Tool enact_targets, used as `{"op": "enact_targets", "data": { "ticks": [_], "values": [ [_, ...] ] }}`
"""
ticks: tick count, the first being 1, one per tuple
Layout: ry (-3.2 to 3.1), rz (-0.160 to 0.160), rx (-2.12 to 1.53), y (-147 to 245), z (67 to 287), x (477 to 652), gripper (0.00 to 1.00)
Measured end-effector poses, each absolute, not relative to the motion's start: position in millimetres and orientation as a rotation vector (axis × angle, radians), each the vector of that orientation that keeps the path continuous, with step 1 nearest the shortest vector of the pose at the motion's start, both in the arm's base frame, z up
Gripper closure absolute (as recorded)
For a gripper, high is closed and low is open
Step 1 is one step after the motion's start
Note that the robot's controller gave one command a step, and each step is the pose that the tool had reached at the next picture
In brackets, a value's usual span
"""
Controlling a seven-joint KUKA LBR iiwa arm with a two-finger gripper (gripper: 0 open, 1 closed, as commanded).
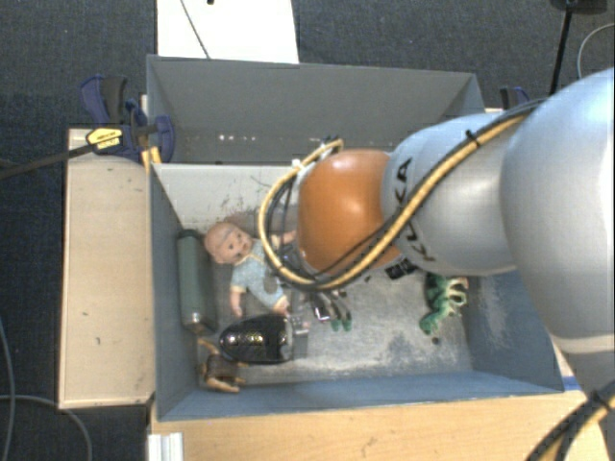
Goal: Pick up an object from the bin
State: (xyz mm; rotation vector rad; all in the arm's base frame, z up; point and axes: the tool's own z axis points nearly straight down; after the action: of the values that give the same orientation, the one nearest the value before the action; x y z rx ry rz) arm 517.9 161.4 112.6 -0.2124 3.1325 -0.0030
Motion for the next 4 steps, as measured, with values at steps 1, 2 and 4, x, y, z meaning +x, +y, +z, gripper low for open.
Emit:
{"op": "enact_targets", "data": {
  "ticks": [1, 2, 4],
  "values": [
    [3.039, 0.001, -0.759, 177.1, 85.2, 505.0, 1.0],
    [3.039, 0.001, -0.756, 177.2, 85.4, 505.3, 1.0],
    [3.055, 0.001, -0.741, 175.5, 196.7, 512.5, 1.0]
  ]
}}
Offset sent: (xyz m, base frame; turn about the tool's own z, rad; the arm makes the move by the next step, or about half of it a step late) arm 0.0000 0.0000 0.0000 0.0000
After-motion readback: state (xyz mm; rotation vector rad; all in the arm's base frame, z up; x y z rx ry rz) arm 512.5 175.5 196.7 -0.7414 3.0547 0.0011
